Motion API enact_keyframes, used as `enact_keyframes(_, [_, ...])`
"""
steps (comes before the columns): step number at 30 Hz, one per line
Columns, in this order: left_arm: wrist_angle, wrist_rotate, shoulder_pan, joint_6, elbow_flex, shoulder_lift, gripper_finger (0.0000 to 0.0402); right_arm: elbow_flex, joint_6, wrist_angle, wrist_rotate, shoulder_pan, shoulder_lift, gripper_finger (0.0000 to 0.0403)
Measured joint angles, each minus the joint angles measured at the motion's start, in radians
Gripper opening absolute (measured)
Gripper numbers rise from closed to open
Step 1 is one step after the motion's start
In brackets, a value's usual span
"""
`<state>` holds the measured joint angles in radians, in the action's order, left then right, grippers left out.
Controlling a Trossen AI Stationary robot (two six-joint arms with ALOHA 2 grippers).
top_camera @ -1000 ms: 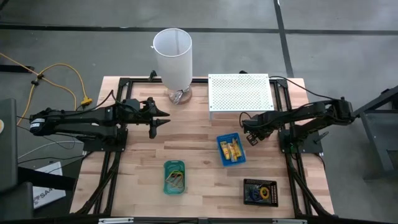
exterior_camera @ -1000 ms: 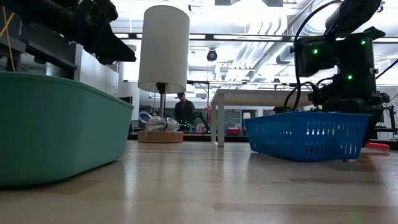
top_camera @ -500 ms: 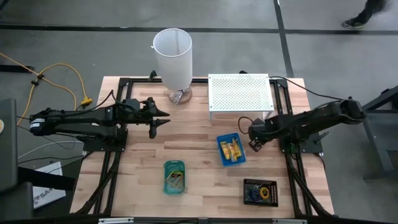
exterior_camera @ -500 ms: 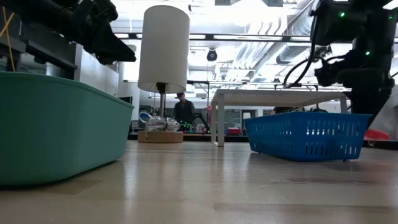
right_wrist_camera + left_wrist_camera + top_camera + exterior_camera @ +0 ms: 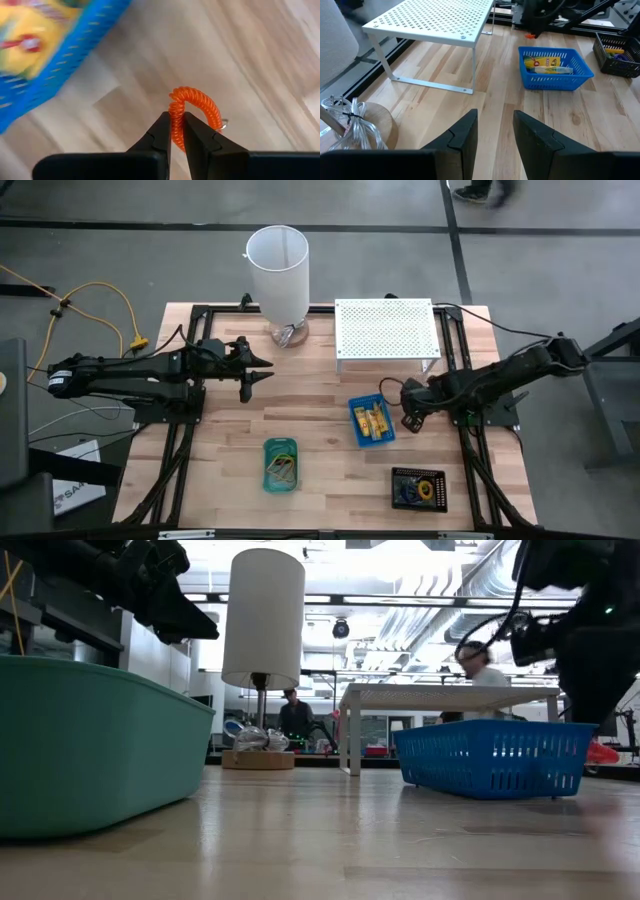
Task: Pick & Place Office Desk Supplies
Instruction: Put the orange spring rubber band into the black bin
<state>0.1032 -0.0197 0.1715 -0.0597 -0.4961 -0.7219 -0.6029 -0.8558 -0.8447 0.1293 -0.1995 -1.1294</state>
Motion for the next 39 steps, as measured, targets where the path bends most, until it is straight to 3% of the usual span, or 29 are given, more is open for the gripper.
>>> enact_keyframes(19, [0.000, 0.000, 0.000, 0.000, 0.000, 0.000, 0.0119, 0.000, 0.127, 0.121, 0.003, -0.372, 0.066, 0.0027])
enact_keyframes(39, [0.000, 0.000, 0.000, 0.000, 0.000, 0.000, 0.0119, 0.000, 0.233, 0.346, 0.112, -0.822, 0.066, 0.0027])
